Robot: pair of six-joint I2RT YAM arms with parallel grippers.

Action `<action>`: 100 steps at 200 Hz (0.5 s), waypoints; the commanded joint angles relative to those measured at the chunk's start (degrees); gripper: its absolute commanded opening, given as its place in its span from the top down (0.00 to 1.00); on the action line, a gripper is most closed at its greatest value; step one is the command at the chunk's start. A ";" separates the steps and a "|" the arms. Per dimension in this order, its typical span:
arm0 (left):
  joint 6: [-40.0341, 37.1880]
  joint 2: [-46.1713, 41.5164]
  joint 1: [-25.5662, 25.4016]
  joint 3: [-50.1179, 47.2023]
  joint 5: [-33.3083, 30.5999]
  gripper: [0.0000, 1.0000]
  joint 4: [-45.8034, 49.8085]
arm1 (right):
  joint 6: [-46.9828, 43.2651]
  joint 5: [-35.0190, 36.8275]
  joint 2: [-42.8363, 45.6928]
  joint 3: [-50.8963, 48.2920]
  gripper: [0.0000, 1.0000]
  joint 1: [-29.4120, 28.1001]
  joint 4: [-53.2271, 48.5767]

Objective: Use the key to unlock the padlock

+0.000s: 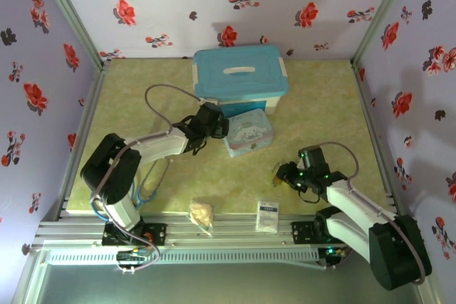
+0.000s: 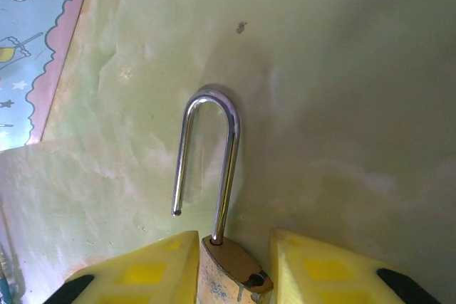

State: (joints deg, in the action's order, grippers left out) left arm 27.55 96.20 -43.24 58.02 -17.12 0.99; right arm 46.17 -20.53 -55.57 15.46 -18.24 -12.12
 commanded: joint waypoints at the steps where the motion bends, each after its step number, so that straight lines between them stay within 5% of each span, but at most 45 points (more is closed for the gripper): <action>1: -1.28 -7.67 -1.92 -3.46 1.50 0.09 -0.70 | -4.83 2.97 -3.39 3.52 0.66 0.65 -3.31; 7: -1.99 -8.81 -2.94 -4.12 1.72 0.01 -1.00 | -5.50 3.02 -4.92 4.71 0.66 0.66 -3.43; 36: -2.40 -8.97 -9.32 -5.65 0.20 0.00 1.24 | -8.23 4.02 -9.92 8.04 0.63 0.65 -3.13; 67: 1.70 -4.33 -17.29 -6.19 -11.16 0.00 4.05 | -10.31 7.39 -11.29 10.23 0.58 0.66 -3.93; 100: 10.11 1.87 -18.42 -5.96 -14.57 0.00 5.64 | -10.85 7.70 -12.37 11.35 0.53 0.66 -2.82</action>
State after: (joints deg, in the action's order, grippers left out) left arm 30.83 94.89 -62.02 52.95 -24.91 3.46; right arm 37.74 -18.17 -67.24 25.34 -18.24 -17.47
